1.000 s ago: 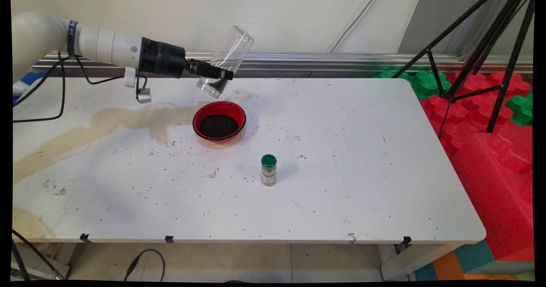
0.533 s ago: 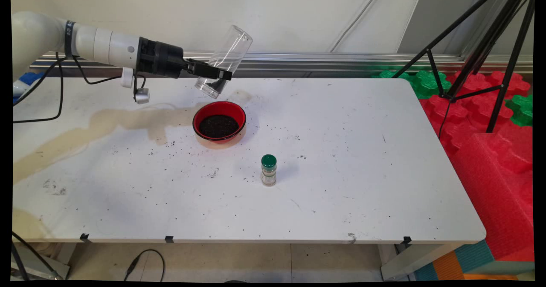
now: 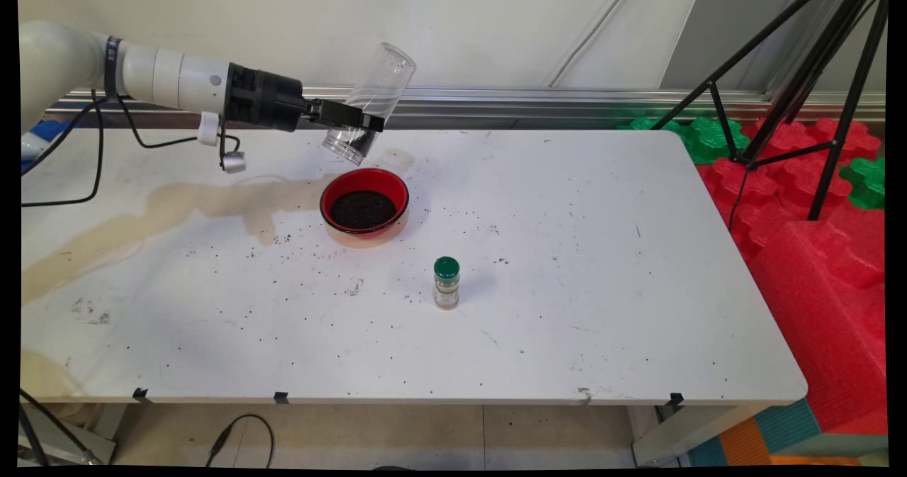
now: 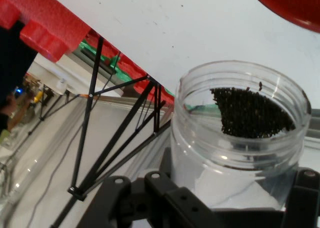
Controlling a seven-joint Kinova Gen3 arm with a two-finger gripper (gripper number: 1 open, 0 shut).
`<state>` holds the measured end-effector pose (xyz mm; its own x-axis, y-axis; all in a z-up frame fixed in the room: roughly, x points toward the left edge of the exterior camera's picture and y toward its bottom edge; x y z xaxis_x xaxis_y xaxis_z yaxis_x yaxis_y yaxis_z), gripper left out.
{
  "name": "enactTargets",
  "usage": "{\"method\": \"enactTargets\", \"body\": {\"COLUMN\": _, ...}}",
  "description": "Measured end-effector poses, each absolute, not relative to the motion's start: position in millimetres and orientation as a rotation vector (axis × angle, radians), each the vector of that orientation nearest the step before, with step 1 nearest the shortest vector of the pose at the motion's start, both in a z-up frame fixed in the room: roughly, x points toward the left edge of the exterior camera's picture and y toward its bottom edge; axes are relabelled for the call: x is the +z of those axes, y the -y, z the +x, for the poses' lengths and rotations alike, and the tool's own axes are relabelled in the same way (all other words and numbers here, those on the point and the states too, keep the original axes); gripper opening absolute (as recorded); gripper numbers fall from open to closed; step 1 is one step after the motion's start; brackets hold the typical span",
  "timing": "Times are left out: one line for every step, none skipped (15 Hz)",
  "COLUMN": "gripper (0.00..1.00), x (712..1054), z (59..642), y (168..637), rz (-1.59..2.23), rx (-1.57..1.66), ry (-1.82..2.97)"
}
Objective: Pour the black seasoning powder in the red bowl
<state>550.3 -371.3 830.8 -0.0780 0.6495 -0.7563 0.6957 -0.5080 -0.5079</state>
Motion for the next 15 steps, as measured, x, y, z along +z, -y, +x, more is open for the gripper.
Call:
{"method": "enactTargets", "body": {"gripper": 0.0, "x": 830.5, "z": 550.1, "y": 371.0, "rz": 2.089, "rx": -1.689, "ry": -1.579}}
{"method": "enactTargets", "body": {"gripper": 0.0, "x": 830.2, "z": 550.2, "y": 370.5, "rz": 2.072, "rx": -1.699, "ry": -1.625}}
{"method": "enactTargets", "body": {"gripper": 0.0, "x": 830.0, "z": 550.3, "y": 370.3, "rz": 2.053, "rx": -1.707, "ry": -1.672}}
{"method": "enactTargets", "body": {"gripper": 0.0, "x": 829.8, "z": 550.5, "y": 370.2, "rz": 2.028, "rx": -1.716, "ry": -1.73}}
{"method": "enactTargets", "body": {"gripper": 0.0, "x": 829.6, "z": 550.9, "y": 370.2, "rz": 2.001, "rx": -1.723, "ry": -1.789}}
{"method": "enactTargets", "body": {"gripper": 0.0, "x": 829.5, "z": 551.3, "y": 370.1, "rz": 1.978, "rx": -1.729, "ry": -1.837}}
{"method": "enactTargets", "body": {"gripper": 0.0, "x": 829.3, "z": 551.9, "y": 369.7, "rz": 1.951, "rx": -1.735, "ry": -1.89}}
{"method": "enactTargets", "body": {"gripper": 0.0, "x": 829.3, "z": 552.2, "y": 369.6, "rz": 1.926, "rx": -1.74, "ry": -1.939}}
{"method": "enactTargets", "body": {"gripper": 0.0, "x": 829.2, "z": 552.6, "y": 369.5, "rz": 1.904, "rx": -1.745, "ry": -1.981}}
{"method": "enactTargets", "body": {"gripper": 0.0, "x": 829.4, "z": 552.9, "y": 369.4, "rz": 1.876, "rx": -1.75, "ry": -2.031}}
{"method": "enactTargets", "body": {"gripper": 0.0, "x": 829.4, "z": 553.2, "y": 369.4, "rz": 1.851, "rx": -1.754, "ry": -2.073}}
{"method": "enactTargets", "body": {"gripper": 0.0, "x": 829.5, "z": 553.6, "y": 369.5, "rz": 1.824, "rx": -1.759, "ry": -2.118}}
{"method": "enactTargets", "body": {"gripper": 0.0, "x": 829.6, "z": 553.9, "y": 369.4, "rz": 1.802, "rx": -1.762, "ry": -2.155}}
{"method": "enactTargets", "body": {"gripper": 0.0, "x": 829.8, "z": 554.3, "y": 369.6, "rz": 1.773, "rx": -1.766, "ry": -2.2}}
{"method": "enactTargets", "body": {"gripper": 0.0, "x": 830.0, "z": 554.4, "y": 369.7, "rz": 1.755, "rx": -1.768, "ry": -2.23}}
